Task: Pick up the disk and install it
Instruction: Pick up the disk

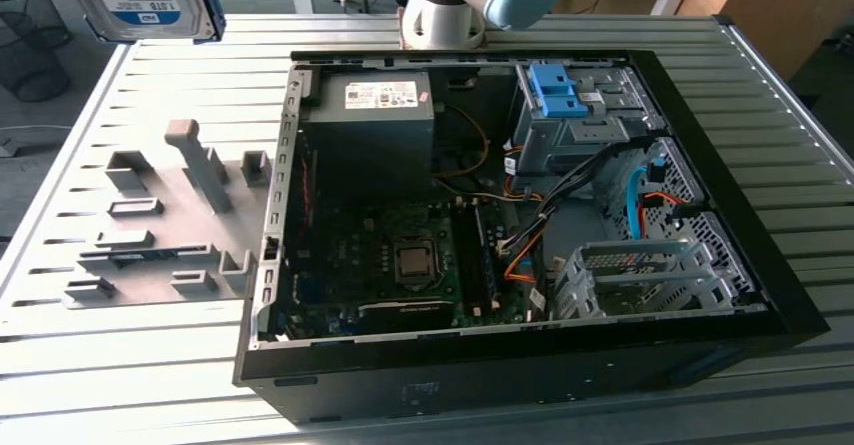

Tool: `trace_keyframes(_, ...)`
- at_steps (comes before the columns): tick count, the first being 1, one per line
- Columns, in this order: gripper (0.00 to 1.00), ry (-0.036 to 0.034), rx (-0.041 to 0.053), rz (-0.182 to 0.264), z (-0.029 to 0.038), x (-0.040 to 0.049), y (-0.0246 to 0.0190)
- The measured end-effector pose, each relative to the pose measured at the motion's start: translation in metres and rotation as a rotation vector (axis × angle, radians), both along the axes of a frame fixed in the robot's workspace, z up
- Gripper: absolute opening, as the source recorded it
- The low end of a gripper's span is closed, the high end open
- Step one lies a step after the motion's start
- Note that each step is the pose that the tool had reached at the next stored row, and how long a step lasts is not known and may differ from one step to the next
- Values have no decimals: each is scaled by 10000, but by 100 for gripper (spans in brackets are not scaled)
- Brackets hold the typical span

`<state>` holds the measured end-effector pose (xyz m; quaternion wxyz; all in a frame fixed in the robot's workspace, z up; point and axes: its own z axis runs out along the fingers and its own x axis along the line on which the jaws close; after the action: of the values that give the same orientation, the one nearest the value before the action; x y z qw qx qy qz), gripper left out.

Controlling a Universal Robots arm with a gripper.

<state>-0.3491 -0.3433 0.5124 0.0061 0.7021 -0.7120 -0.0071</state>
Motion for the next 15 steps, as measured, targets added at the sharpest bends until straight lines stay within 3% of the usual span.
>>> trace_keyframes(15,36,-1,1,0,0,107,0)
